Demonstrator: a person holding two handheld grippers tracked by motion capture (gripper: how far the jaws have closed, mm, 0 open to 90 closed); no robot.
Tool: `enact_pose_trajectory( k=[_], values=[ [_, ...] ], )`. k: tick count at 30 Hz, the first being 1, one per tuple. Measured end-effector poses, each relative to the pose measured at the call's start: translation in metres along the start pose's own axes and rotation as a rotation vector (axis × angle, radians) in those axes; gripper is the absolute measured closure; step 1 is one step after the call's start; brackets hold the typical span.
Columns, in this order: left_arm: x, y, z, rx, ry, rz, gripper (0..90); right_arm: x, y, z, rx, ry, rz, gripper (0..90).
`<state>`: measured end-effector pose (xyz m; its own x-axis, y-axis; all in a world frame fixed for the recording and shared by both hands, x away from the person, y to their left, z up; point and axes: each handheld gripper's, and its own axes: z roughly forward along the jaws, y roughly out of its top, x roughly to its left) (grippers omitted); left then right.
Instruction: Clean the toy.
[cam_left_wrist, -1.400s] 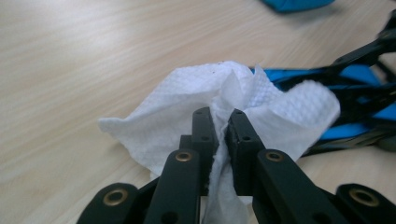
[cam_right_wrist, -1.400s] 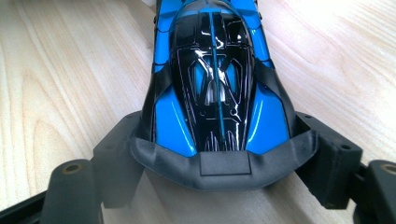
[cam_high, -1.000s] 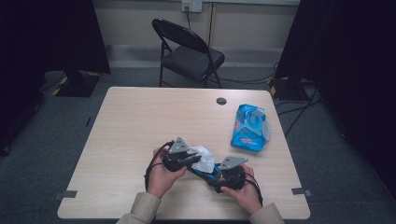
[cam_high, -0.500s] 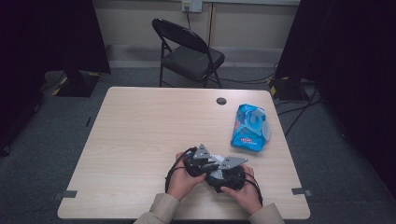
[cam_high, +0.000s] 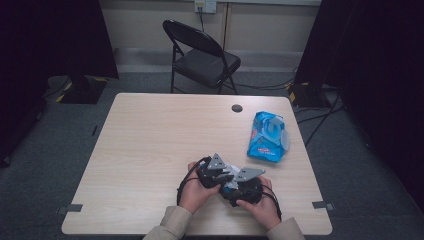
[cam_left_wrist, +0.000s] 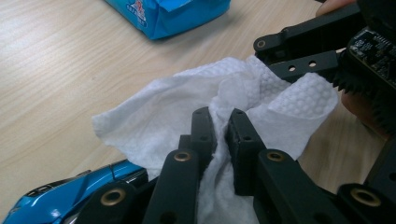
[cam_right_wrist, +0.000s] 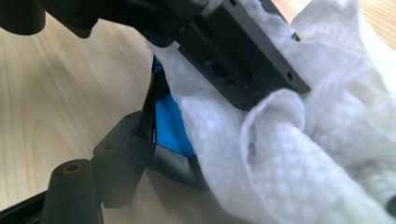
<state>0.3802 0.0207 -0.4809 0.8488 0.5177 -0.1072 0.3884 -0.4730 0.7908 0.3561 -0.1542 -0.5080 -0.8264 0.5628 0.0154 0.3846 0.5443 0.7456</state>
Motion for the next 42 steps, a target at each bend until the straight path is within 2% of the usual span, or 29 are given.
enact_pose_trajectory(
  k=[4,8,12,17,19,27,42],
  values=[
    [0.005,-0.002,-0.004,-0.013,0.020,-0.009,82.7,0.000,0.000,0.000,0.000,0.000,0.000,24.7],
    [0.010,-0.004,-0.006,-0.024,0.017,-0.017,82.7,0.000,0.000,0.000,0.000,0.000,-0.001,24.7],
    [0.014,-0.004,-0.008,-0.023,0.043,-0.026,82.5,0.000,0.000,0.000,0.000,0.000,-0.001,24.7],
    [0.022,-0.006,-0.010,-0.033,0.056,-0.044,82.4,0.000,0.000,0.000,0.000,0.000,0.000,24.7],
    [0.025,-0.006,-0.010,-0.031,0.074,-0.036,82.4,0.000,0.000,0.000,0.000,0.000,0.000,24.7],
    [0.043,-0.012,-0.014,-0.037,0.093,-0.067,82.2,0.000,0.000,0.000,0.000,0.000,-0.001,24.7],
    [0.050,-0.016,-0.017,-0.054,0.119,-0.064,82.3,0.000,0.000,0.000,0.000,0.000,0.000,24.7]
  ],
)
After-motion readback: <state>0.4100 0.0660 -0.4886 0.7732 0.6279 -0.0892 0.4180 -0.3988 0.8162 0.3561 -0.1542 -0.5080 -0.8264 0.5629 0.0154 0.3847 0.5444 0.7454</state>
